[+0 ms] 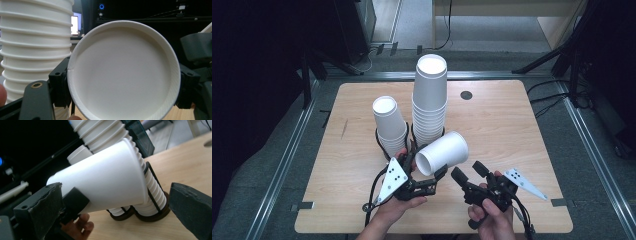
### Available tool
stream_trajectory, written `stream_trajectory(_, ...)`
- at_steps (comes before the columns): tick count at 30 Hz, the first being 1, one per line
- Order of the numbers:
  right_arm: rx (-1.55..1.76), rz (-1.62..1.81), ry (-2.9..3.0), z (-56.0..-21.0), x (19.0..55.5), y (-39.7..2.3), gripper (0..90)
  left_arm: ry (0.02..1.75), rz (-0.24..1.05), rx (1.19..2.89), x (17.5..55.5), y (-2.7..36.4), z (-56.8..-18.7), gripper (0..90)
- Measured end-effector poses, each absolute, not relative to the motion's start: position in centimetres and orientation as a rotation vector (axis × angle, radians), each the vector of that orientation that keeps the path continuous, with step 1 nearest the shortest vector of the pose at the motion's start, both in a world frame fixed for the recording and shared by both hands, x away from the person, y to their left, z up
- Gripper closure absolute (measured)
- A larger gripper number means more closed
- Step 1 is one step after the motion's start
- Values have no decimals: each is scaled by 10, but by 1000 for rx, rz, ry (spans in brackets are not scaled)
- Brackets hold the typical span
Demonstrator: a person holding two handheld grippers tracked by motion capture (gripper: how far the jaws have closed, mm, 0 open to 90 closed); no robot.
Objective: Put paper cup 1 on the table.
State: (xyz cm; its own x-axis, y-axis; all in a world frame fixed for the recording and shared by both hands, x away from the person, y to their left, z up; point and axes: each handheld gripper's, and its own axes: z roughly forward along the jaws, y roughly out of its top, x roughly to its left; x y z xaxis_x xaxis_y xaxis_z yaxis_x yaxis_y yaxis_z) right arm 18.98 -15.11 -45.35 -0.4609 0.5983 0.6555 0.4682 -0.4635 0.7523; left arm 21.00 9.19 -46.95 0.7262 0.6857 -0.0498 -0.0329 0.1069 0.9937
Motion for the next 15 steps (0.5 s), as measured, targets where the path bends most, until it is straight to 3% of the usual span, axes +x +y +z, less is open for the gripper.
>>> stream_trajectory(6, 1869, 2147, 1443, -456, 196, -154, 0, 583, 585, 1365, 212, 89, -471, 220)
stream_trajectory(15, 2052, 2195, 1301, -451, 199, -142, 0, 569, 596, 1346, 212, 87, -470, 219)
